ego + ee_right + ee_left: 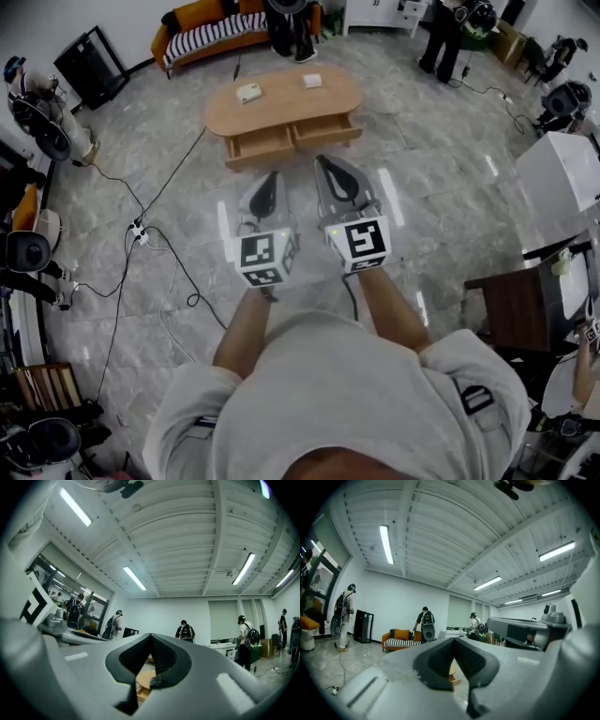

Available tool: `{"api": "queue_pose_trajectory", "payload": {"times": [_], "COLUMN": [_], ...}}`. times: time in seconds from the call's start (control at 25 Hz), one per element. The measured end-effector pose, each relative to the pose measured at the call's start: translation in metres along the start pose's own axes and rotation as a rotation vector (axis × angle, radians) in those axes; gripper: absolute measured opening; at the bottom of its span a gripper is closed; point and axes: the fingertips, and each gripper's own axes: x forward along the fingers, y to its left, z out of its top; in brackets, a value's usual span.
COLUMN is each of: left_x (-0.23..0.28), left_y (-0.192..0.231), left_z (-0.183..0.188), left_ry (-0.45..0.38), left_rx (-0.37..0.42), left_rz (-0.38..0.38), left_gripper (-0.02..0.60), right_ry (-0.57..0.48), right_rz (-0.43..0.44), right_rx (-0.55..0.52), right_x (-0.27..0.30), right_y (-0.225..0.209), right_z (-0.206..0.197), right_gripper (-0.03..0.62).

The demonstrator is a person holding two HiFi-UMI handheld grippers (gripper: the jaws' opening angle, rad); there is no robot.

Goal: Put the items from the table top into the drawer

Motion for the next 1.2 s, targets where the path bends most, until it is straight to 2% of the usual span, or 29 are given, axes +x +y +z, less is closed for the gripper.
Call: {"api": "queue_pose_trajectory", "payload": {"times": [0.48,0.68,0.92,1.2], "left_x": [0.009,0.015,0.045,0.099], "left_y": [-0.011,-0.024,-0.022,0.022], "left_z": [-0.014,-0.028,-0.038,-0.053], "left_ry": [0.007,0.028,0.023,0.05], "left_rx": [0.013,0.018,0.005,-0.037], "left_rz": [0.078,0.068,0.043,0.031], "left_gripper": [0.02,0.02,0.02,0.02], "right_ry": [0.009,0.029,0.055,0.11], "right_rz": [0.049,0.054,0.05,0.036], "right_rx": [0.013,0.037,0.038,0.045], "right_x": [-0.003,-0.009,0.005,0.068], "right_y": [-0.014,-0.021,-0.038,-0.052], "right_z": [-0.02,-0.036,-0.054,-0.084], "right_gripper": [0.008,0.008,0.007,0.008]}}
